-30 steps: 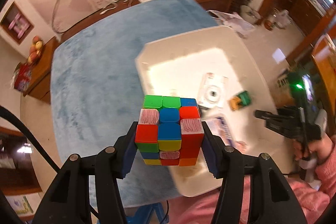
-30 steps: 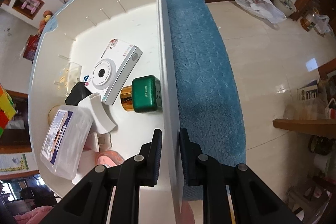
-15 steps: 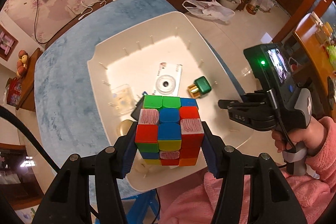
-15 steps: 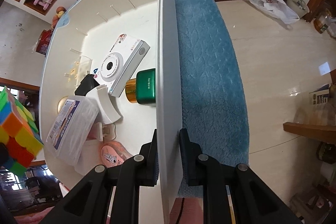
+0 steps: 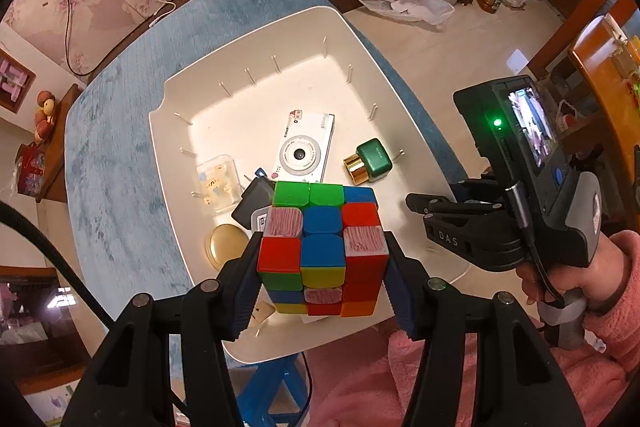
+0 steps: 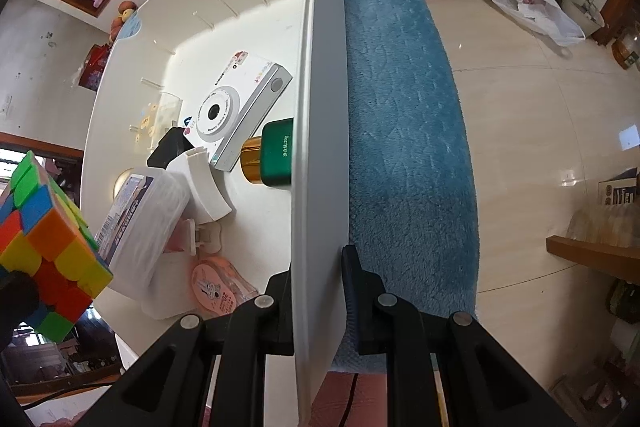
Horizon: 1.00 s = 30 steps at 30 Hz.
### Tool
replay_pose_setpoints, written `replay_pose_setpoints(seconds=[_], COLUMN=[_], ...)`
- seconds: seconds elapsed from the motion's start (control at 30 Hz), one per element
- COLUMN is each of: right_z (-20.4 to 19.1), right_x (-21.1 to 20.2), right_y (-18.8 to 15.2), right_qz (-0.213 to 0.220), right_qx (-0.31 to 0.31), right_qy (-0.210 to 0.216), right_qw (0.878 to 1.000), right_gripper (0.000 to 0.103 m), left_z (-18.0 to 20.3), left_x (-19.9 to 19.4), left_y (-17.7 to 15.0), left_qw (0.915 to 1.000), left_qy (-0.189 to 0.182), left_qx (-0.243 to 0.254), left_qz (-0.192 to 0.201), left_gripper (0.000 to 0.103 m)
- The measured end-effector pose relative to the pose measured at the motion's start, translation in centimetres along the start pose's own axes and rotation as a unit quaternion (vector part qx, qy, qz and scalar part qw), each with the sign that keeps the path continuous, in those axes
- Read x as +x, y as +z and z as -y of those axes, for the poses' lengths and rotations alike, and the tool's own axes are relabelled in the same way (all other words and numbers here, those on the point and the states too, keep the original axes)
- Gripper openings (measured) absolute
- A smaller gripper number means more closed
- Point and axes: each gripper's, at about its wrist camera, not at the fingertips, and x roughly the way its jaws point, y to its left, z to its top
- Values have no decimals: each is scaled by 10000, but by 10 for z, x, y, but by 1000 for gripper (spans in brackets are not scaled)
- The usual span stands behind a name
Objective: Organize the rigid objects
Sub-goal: 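Open the left gripper to drop the Rubik's cube into the tray, then lower the tray onto the rug with the right gripper and withdraw both tools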
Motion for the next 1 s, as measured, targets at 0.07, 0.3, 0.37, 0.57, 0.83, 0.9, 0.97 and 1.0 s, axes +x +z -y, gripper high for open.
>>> replay_pose_setpoints(seconds=[0.07,0.3,0.37,0.57,0.83,0.9,0.97,1.0], right_z=[0,0,1,5,-7,-16,-26,-31], right_x=[0,0,0,-4,-22,-30,-37,-40], right_y=[0,0,-1,-9,-17,-21,-26,-28], right_qz=[-14,-69,-85,-106,77,178,259,284], right_qx=[0,91,179,488,800,842,844,836], right_qy=[-1,3,23,116,-2,-26,-63,-69], right_qw=[10000,9999,9998,9987,9968,9963,9961,9961], right_gripper=[19,20,19,31,68,75,82,82], left_z=[1,-7,-14,-49,-94,-102,-110,-114], left_x=[2,-1,-1,3,5,3,0,-2], left_y=[0,0,-2,-23,-67,-78,-91,-96], left_qw=[10000,9995,9988,9886,9673,9640,9614,9600], left_qy=[41,49,-7,-337,-379,-384,-400,-423], left_qx=[-17,-282,-466,-1455,-2502,-2620,-2700,-2737], left_qz=[-34,134,180,208,179,230,342,398], left_gripper=[59,81,81,81,81,81,81,81])
